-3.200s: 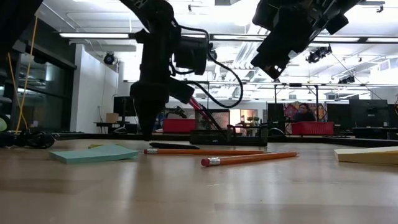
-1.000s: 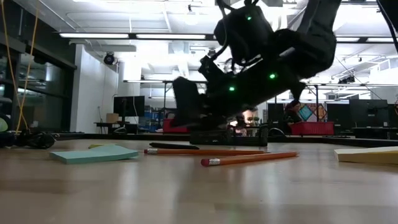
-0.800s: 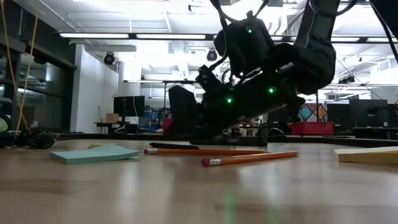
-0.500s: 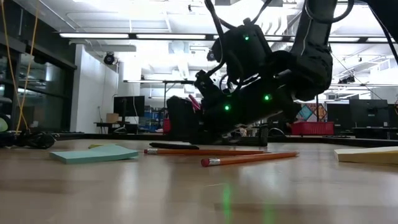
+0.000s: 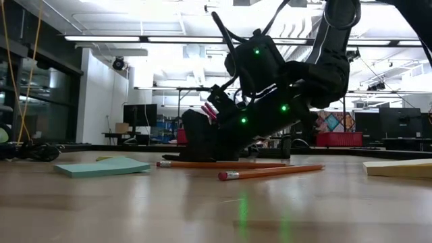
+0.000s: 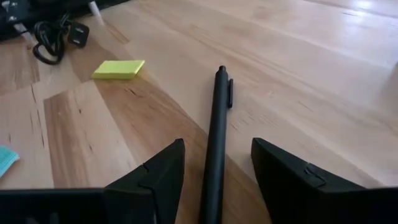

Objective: Pick and place office supplies into organizer
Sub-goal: Put the black pen in the black desk organizer

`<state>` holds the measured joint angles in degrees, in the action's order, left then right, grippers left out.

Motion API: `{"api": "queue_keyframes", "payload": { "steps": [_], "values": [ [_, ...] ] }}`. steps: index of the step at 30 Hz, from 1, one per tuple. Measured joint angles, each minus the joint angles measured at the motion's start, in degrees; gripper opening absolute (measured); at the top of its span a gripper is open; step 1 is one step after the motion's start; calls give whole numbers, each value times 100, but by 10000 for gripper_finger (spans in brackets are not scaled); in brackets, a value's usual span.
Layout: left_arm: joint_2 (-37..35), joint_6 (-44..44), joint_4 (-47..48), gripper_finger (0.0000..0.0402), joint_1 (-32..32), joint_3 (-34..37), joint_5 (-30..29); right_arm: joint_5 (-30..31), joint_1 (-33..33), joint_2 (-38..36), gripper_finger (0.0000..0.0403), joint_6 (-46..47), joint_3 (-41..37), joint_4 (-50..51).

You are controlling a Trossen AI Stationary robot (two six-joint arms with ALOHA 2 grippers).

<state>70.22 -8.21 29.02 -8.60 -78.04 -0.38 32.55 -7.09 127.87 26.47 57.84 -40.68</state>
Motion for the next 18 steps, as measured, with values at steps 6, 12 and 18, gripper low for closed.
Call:
{"api": "queue_keyframes", "payload": {
  "steps": [6,12,18],
  "values": [
    [0,-2,0,1,0,0,0,-52,7,19,171,-257,-5,23],
    [2,-39,0,1,0,2,0,-89,-65,402,122,-290,-2,-389],
    [2,-42,-1,1,-2,0,122,-518,-232,514,29,-466,24,-713]
  ]
}}
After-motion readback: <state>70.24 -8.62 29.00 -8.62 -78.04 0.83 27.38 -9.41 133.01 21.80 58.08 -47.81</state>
